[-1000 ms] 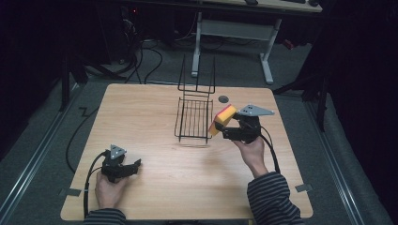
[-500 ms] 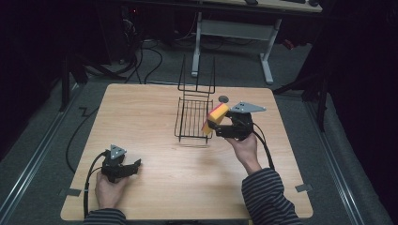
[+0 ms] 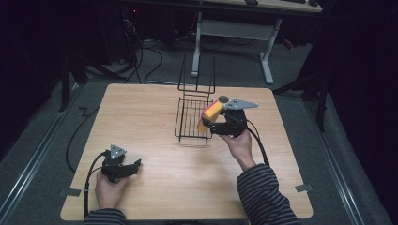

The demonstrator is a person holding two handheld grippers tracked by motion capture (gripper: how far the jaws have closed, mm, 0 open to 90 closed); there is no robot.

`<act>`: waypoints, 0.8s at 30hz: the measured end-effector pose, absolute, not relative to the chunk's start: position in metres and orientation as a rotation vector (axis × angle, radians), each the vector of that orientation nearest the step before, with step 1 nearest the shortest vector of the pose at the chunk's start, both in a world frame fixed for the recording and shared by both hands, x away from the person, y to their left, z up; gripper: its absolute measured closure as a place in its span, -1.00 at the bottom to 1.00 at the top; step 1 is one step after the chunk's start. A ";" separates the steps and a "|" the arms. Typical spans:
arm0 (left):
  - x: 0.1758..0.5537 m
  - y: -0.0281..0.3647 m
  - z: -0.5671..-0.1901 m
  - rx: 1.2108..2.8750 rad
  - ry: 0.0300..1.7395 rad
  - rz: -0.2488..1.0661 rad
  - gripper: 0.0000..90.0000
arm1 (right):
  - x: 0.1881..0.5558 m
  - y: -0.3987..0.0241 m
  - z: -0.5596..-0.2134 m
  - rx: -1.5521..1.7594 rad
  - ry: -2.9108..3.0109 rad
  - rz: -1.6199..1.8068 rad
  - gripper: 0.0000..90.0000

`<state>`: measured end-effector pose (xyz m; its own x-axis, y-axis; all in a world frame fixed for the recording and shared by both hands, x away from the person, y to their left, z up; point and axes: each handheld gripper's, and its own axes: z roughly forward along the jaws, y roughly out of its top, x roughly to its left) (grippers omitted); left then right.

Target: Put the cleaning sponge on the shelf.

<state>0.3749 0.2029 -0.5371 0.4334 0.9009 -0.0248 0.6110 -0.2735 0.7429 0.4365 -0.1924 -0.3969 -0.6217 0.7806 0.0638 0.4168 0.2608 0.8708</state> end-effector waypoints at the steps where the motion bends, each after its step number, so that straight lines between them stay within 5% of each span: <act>1: 0.375 0.203 -0.537 1.996 1.270 0.536 -0.45 | 0.438 -0.192 -0.397 1.087 2.159 1.310 -0.48; 24: 0.375 0.203 -0.537 1.996 1.270 0.536 -0.45 | 0.464 -0.174 -0.421 1.135 2.198 1.242 -0.48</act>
